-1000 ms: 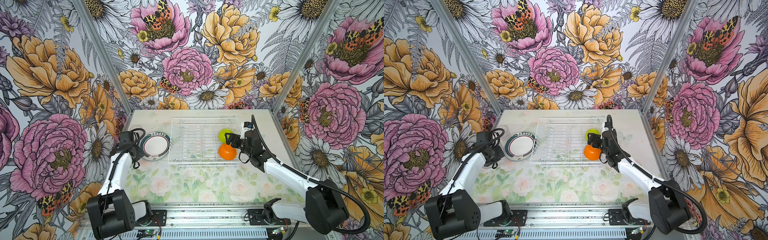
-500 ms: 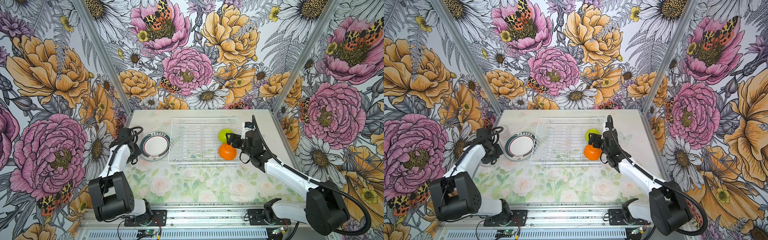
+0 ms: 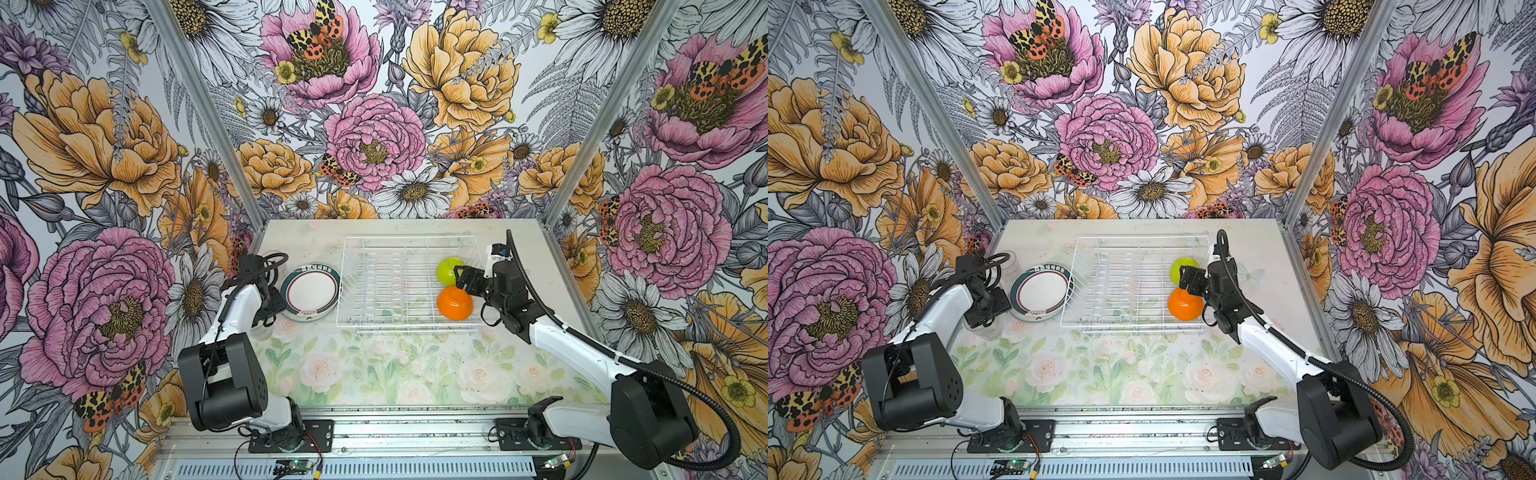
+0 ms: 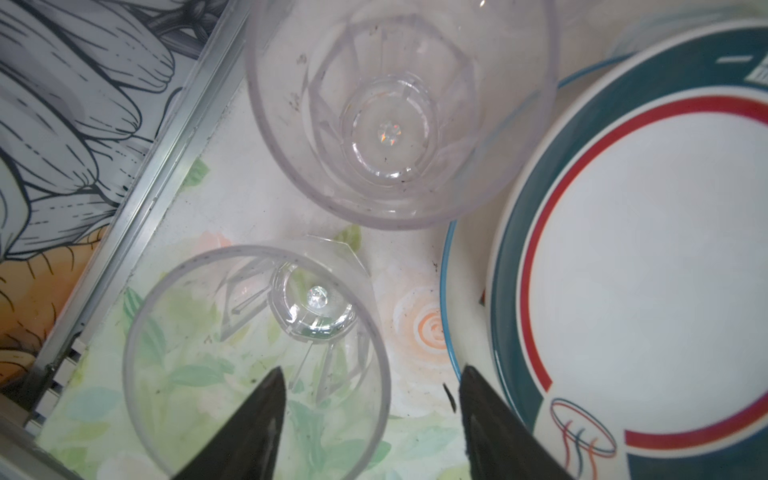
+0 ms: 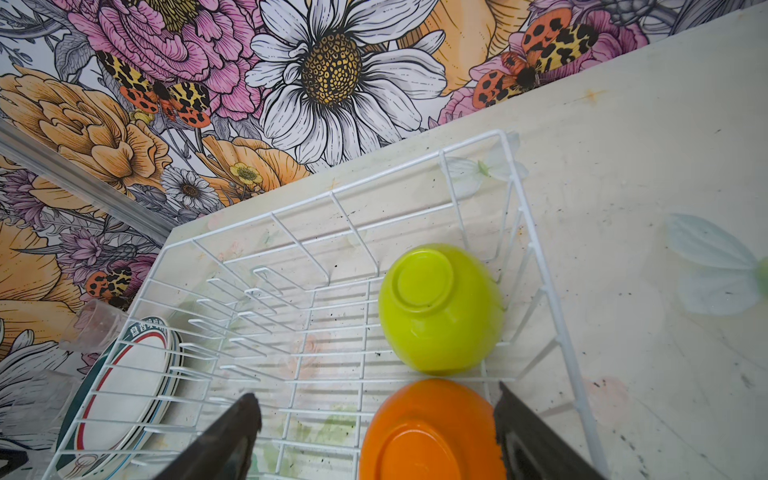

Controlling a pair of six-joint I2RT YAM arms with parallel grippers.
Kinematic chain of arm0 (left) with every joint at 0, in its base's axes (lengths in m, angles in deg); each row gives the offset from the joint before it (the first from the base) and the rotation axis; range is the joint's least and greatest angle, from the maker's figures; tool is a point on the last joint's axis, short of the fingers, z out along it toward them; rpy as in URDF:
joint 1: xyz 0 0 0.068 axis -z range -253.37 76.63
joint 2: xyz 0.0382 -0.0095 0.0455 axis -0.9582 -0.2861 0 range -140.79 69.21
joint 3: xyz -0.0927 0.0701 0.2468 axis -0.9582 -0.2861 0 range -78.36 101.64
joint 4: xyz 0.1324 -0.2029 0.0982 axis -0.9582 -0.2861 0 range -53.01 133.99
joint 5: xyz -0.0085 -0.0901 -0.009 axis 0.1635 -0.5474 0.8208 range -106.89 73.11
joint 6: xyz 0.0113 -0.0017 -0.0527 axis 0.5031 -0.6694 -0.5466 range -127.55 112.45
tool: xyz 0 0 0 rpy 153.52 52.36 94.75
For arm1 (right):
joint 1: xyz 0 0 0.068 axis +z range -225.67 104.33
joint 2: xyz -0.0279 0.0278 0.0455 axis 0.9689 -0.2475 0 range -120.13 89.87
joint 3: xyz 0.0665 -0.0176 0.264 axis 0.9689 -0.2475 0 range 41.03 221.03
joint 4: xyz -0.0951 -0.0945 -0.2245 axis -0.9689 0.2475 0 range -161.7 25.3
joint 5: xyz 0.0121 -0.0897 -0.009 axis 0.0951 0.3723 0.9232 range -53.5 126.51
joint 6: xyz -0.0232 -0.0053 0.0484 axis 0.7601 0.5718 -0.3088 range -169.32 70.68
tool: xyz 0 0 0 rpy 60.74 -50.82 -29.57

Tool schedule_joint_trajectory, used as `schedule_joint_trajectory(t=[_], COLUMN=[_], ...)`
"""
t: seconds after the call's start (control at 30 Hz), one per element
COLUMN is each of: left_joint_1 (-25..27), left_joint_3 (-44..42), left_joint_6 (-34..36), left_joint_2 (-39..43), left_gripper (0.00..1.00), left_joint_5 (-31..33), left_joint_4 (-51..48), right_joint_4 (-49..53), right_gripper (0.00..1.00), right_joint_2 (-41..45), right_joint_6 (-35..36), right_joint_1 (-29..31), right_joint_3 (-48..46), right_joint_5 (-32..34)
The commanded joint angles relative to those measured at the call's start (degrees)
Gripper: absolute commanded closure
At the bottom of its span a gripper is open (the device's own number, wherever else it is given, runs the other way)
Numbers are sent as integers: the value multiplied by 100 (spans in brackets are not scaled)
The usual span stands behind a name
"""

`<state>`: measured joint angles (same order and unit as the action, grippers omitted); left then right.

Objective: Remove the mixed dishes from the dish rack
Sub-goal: 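Open and raise the left gripper and move it toward the orange bowl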

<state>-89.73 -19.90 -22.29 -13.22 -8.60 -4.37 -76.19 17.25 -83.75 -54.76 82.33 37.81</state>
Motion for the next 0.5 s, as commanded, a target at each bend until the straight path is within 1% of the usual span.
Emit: schedule_joint_trajectory(t=[0.0, 0.03, 0.1, 0.3, 0.47], left_joint_1=[68, 104, 171, 484, 865], left_joint_3=[44, 28, 1, -43, 58], left_joint_6=[85, 94, 130, 3, -265], left_joint_2=[462, 577, 794, 1402, 1914], left_gripper=[15, 9, 2, 1, 1], left_joint_5=[-111, -125, -204, -405, -507], left_joint_4=[-84, -123, -169, -324, -514], right_joint_4=[19, 27, 28, 54, 129], right_gripper=[11, 11, 11, 11, 10], right_joint_2=[-105, -126, -154, -191, -192], right_joint_6=[5, -1, 5, -37, -103], right_joint_1=[-26, -34, -36, -76, -228], right_joint_3=[48, 54, 54, 75, 122], right_joint_5=[6, 1, -10, -50, -303])
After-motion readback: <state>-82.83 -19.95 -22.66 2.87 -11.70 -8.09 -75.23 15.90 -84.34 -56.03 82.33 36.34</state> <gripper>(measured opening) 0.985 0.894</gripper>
